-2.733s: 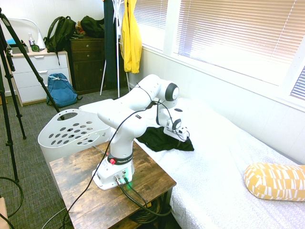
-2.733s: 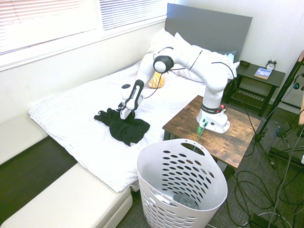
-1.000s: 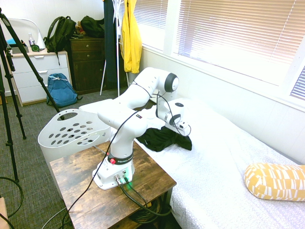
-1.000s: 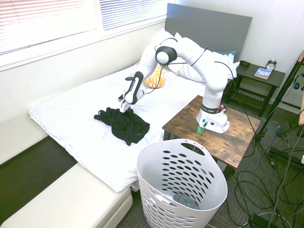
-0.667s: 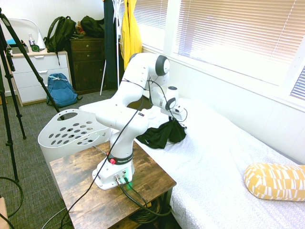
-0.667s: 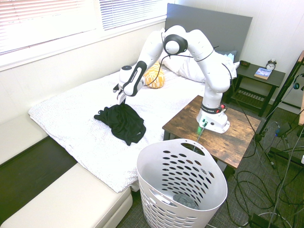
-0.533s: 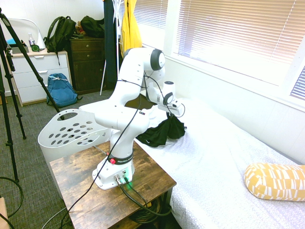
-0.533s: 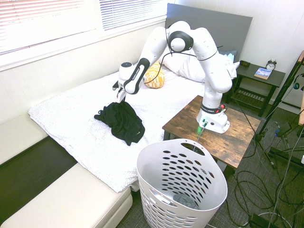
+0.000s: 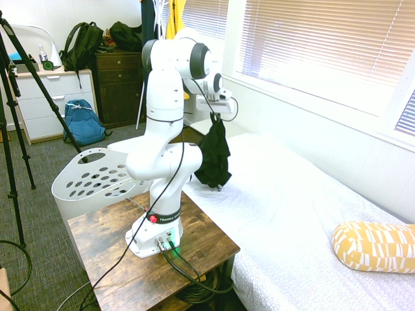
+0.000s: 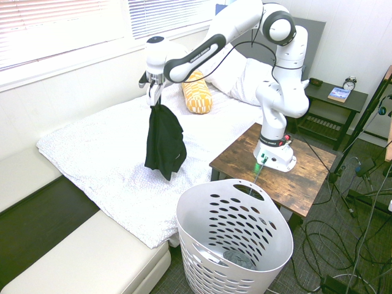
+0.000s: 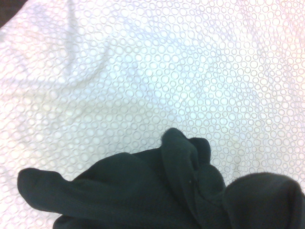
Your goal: Put my clothes in the laundry bag
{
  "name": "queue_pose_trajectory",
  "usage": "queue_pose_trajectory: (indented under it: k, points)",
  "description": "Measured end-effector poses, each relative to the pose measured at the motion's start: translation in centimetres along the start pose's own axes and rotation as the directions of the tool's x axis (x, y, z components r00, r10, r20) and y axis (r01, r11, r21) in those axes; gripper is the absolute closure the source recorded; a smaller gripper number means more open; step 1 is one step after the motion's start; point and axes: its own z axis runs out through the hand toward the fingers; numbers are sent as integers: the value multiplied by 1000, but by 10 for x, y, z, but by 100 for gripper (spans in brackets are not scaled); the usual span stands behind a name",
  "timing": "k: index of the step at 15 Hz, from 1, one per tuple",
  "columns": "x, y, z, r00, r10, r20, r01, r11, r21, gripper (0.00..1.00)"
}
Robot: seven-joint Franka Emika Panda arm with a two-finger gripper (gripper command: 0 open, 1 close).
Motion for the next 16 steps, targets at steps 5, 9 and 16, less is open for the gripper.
queue_pose_trajectory:
  k: [5, 9, 16]
  points:
    - [-147, 9, -102, 988, -152, -39, 152, 988, 0, 100]
    - [-227, 13, -115, 974, -222, -40, 222, 975, -5, 100]
    - [-367, 16, -126, 924, -381, 31, 381, 925, 12, 100]
